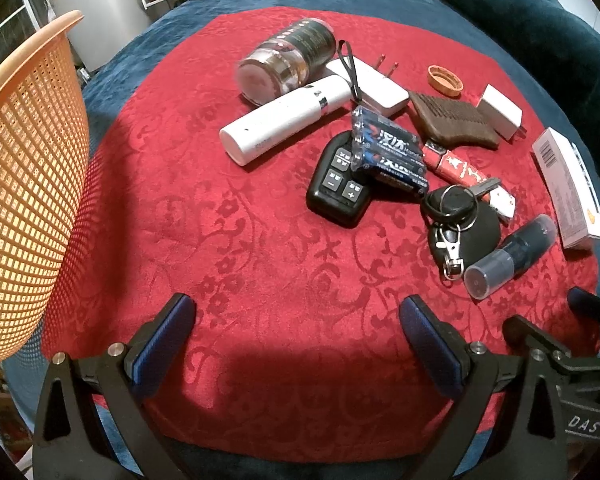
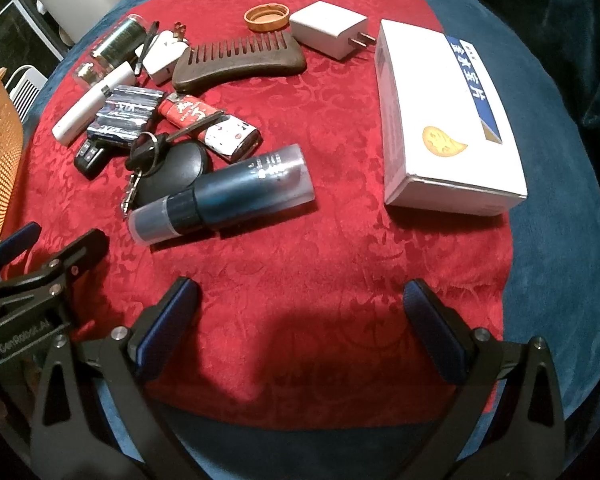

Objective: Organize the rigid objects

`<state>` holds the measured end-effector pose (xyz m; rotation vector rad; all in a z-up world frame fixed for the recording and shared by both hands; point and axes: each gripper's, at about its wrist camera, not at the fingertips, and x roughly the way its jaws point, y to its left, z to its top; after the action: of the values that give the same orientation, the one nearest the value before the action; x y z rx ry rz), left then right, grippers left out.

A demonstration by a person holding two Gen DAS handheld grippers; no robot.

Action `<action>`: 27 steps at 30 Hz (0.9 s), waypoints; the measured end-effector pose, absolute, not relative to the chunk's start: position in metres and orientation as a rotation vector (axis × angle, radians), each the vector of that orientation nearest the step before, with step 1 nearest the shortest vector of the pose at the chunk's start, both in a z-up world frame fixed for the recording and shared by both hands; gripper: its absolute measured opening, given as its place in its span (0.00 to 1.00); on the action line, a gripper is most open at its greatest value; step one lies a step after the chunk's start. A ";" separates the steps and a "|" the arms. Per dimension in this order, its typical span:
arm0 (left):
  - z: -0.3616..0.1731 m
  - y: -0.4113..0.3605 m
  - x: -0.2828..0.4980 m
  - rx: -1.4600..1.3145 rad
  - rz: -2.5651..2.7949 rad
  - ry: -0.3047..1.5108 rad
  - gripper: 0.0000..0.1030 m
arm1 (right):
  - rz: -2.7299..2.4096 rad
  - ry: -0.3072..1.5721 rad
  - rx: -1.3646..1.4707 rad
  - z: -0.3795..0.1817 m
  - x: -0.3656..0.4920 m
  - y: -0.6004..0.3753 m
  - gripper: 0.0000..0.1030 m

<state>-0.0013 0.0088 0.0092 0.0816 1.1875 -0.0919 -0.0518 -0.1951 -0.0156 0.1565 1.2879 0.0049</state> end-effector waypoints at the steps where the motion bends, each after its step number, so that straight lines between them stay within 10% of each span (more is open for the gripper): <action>1: 0.011 0.011 -0.001 0.071 -0.093 1.187 1.00 | 0.009 1.288 0.151 -0.013 -0.052 -0.194 1.00; 27: 0.031 0.022 -0.010 -0.001 -0.088 1.129 0.99 | -0.123 1.118 0.279 0.026 0.016 -0.266 0.98</action>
<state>-0.0098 0.0217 0.0313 -0.0009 1.1293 -0.0878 0.0162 -0.2655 0.0258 0.2792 1.1176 -0.1231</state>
